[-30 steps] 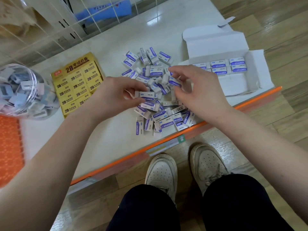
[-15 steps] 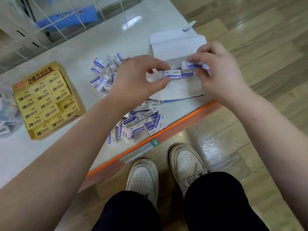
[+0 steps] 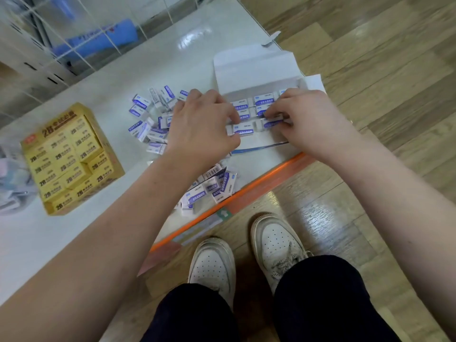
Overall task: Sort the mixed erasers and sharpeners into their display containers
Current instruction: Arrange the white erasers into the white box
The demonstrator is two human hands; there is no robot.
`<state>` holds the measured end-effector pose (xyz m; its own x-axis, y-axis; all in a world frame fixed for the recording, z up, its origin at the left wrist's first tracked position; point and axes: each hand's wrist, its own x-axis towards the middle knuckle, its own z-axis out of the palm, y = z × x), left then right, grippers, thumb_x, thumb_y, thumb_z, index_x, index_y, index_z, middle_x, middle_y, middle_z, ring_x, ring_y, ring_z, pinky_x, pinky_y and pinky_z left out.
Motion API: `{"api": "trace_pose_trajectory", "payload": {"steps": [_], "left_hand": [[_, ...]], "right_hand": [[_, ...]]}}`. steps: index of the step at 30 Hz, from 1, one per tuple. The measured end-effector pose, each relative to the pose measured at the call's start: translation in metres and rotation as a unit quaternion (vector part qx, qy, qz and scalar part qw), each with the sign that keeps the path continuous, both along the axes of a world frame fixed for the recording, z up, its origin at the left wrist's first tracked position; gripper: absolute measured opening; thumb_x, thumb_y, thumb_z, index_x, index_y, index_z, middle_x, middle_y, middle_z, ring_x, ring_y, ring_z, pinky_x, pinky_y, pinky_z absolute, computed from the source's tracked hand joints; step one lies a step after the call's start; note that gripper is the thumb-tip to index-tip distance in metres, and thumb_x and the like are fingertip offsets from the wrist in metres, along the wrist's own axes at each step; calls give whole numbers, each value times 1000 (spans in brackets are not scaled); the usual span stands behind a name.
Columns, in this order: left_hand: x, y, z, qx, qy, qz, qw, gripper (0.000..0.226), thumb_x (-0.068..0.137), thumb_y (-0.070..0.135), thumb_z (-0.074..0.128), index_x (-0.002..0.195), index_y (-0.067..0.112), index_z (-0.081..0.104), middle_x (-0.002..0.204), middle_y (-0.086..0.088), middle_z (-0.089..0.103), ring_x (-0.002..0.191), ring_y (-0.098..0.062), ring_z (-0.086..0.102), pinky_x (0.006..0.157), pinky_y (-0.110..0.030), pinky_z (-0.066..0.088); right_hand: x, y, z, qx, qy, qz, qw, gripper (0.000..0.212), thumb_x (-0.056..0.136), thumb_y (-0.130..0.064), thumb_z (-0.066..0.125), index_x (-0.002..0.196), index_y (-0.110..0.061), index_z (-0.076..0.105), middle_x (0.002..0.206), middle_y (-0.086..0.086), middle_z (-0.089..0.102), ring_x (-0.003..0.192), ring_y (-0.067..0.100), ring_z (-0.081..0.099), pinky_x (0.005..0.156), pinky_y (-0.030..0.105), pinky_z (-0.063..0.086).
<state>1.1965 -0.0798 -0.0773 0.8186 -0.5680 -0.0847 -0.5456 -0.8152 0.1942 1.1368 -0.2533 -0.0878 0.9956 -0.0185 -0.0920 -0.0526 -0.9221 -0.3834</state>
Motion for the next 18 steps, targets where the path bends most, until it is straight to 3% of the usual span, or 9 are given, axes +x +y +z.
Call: {"api": "trace_pose_trajectory", "payload": {"steps": [6, 18], "left_hand": [[0, -4, -1, 9, -6, 16, 1000, 20, 84, 35, 62, 104, 31, 62, 115, 7, 55, 111, -21, 42, 91, -33, 29], [-6, -6, -6, -16, 0, 53, 998, 24, 84, 31, 60, 108, 29, 62, 120, 6, 53, 113, -22, 44, 94, -34, 32]], "right_hand": [[2, 2, -2, 21, -39, -34, 998, 20, 81, -15, 66, 101, -13, 70, 102, 7, 60, 92, 26, 59, 82, 38, 47], [-1, 5, -5, 25, -48, -100, 993, 16, 82, -23, 67, 98, -18, 69, 92, 1, 69, 94, 21, 60, 77, 26, 42]]}}
